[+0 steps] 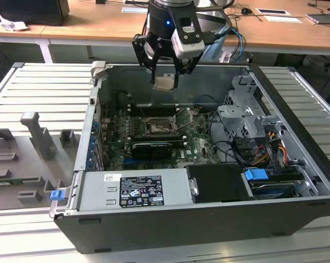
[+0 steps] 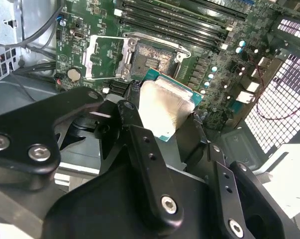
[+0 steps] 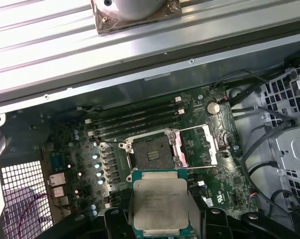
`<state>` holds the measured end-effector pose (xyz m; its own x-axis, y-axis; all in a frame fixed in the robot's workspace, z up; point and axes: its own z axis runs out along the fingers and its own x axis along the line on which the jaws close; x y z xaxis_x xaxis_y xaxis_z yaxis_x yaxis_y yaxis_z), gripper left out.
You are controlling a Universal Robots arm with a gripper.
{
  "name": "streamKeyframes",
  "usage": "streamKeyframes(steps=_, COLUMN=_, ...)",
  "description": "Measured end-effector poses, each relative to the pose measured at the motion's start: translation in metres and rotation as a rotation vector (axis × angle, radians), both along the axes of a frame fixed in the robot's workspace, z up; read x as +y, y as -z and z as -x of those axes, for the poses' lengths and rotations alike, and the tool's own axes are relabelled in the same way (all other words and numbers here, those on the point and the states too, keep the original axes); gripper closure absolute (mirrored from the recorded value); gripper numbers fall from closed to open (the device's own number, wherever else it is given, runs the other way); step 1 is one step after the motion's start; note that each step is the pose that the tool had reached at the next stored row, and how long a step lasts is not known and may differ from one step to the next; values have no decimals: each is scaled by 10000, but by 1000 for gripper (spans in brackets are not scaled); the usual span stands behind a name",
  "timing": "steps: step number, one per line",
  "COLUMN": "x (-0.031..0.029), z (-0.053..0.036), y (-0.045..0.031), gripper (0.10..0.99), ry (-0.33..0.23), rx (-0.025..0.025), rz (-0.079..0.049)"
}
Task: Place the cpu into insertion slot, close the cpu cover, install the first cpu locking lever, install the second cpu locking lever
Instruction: 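Place the cpu into insertion slot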
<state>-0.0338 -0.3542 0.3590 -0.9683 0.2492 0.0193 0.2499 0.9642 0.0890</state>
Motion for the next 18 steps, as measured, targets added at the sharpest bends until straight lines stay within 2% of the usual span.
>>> streamKeyframes(steps=4, x=0, z=0, y=12, gripper=553, ry=437, rx=0, rz=1)
streamKeyframes(steps=18, x=0, z=0, y=44, gripper=553, ry=1441, rx=1, rz=1)
